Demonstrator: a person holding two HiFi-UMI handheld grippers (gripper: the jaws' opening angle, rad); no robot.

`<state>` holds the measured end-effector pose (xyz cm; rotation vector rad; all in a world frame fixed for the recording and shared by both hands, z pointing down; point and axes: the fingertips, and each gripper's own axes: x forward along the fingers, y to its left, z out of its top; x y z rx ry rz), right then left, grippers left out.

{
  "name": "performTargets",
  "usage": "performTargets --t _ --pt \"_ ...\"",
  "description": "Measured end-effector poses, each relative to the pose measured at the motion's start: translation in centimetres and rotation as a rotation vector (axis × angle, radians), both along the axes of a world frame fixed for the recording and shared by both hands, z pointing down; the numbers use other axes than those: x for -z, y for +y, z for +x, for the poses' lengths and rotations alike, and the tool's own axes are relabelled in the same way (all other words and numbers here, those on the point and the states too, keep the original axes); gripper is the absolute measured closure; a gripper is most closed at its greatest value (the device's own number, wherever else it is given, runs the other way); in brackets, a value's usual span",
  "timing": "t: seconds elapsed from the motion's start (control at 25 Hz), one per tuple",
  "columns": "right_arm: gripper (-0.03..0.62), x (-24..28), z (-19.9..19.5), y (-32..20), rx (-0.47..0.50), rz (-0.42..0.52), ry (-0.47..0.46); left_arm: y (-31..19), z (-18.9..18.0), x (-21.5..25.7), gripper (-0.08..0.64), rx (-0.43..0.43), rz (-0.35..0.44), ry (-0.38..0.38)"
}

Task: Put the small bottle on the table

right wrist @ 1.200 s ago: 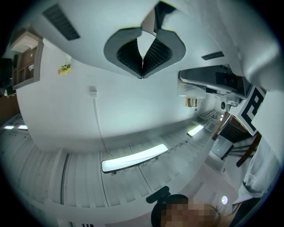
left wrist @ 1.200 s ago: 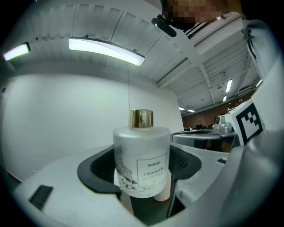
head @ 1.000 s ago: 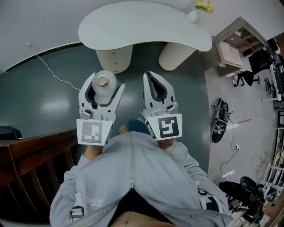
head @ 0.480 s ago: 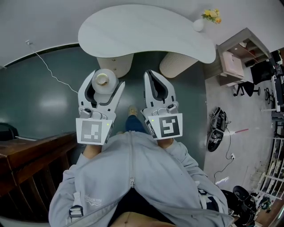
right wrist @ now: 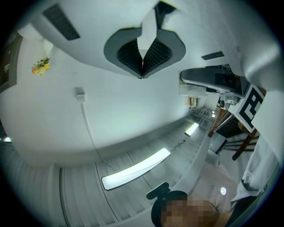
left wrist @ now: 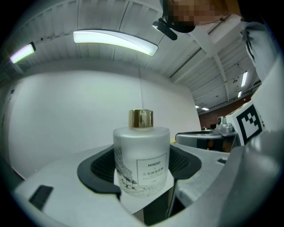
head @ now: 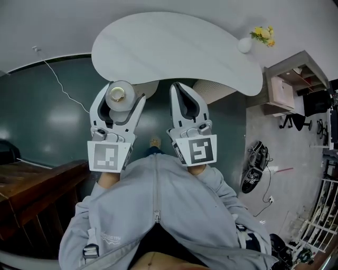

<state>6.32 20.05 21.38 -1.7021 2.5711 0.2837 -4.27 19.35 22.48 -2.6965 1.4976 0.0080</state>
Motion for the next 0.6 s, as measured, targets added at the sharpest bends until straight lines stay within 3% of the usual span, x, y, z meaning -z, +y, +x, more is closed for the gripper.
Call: performTargets --t 0.28,0.4,0.6 --pt "0.566 0.3 2.2 -4.0 0.048 0.008 -0.009 -3.5 1.6 0.9 0.229 0.05 0.041 -0.003" --pt "0.566 0.1 2.7 -5.0 0.063 0.006 -0.015 -4.2 2.2 0.4 0.229 0.064 0.016 -0.024" --pt "0.566 0.1 2.0 -6.3 0.088 0.01 -0.011 -5.4 1.9 0.8 0.229 0.085 0.016 0.003"
